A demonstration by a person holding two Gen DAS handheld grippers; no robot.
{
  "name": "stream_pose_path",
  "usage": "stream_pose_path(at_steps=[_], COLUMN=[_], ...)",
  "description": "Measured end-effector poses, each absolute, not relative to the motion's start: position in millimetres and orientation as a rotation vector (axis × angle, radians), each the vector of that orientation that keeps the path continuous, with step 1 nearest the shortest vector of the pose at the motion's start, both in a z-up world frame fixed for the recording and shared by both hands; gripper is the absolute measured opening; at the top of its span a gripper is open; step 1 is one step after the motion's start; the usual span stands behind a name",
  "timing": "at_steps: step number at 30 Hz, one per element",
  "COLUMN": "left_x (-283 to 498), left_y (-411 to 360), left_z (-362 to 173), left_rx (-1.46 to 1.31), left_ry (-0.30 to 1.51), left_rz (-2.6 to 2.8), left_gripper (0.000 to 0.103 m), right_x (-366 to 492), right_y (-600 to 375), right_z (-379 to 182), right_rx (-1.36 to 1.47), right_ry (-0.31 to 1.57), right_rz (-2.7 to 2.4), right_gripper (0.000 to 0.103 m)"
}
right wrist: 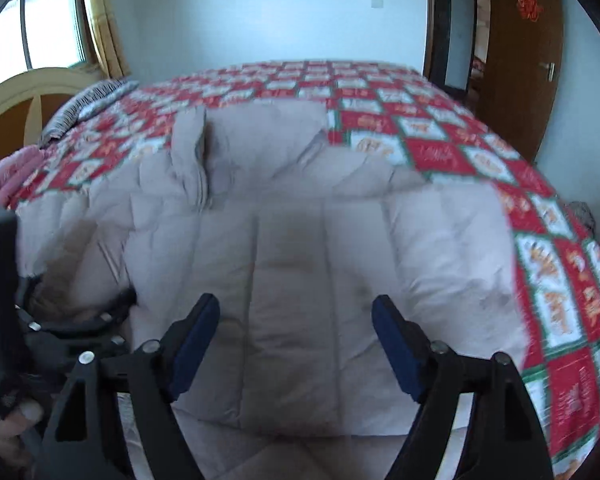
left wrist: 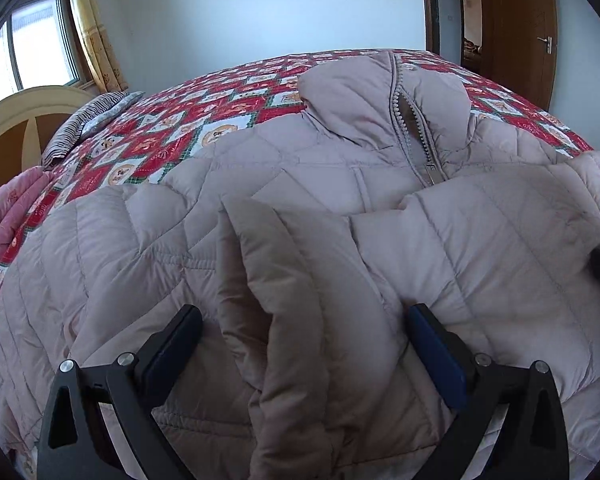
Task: Fold large clothes
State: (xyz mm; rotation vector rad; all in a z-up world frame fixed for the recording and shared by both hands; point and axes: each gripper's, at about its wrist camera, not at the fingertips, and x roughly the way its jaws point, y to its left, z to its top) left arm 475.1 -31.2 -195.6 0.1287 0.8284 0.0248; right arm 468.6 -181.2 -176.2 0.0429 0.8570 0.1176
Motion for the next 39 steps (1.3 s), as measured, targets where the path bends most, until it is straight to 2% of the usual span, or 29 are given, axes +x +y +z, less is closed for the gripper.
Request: stream_pose_path(at_steps=[7,32,39], left_x=[477,475,416], left_y=[-29,-20,55], left_z=[-196,-181,-137], left_rx=[0.110,0.123,0.127], left_ry=[0.839,0.872,0.774], left_rz=[0.011,-0.008,0.093], left_gripper=[0.102,0.102,0.102], right_x=[471,471,468], right_y=[-174,-166,-167], right_z=[-202,-207,-206], right_rx=[-0.005,-0.064,-0.048], right_ry=[0.868,0.864,0.853], right_rz=[0.086,0.032,0.036], right_gripper=[0.082,0.087,0.088])
